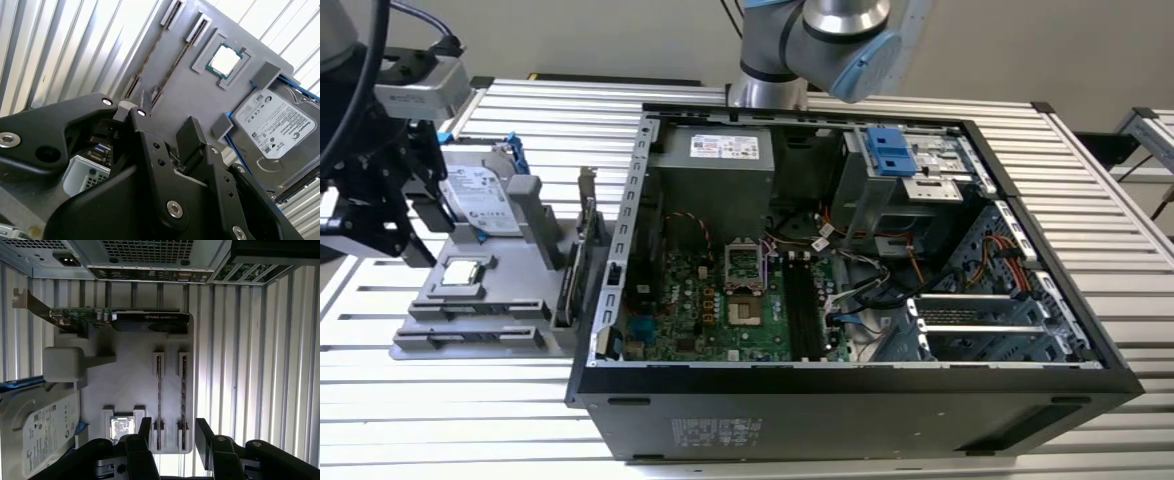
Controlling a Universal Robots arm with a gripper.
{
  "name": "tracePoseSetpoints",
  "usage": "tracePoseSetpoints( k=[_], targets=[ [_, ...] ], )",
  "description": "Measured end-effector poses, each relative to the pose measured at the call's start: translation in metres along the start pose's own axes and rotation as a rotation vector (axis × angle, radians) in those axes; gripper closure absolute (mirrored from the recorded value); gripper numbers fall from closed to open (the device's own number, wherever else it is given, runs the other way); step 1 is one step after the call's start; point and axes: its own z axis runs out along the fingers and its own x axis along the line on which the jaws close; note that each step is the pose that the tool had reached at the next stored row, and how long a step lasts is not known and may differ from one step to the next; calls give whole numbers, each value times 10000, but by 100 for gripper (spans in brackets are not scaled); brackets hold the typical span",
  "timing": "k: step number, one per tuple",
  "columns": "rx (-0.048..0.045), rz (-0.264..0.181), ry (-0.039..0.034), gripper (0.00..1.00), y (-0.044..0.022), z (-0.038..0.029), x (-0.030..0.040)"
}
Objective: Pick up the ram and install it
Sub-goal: 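Pick up the ram and move it above insertion slot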
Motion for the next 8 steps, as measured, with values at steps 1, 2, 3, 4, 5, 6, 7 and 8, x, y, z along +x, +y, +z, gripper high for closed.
tracePoseSetpoints(
  k=[1, 2, 3, 4, 5, 6, 7, 8],
  targets=[
    [0, -12, 1, 0, 0, 4, 0],
    [0, -23, 0, 0, 0, 7, 0],
    [-1, -35, 1, 0, 0, 11, 0],
    [0, -44, 1, 0, 0, 14, 0],
    [-1, -54, 2, 0, -1, 18, -1],
    [-2, -63, 2, 0, -1, 22, -1],
    [-1, -71, 2, 0, -1, 26, -2],
    [-1, -78, 2, 0, -1, 30, -3]
  ],
)
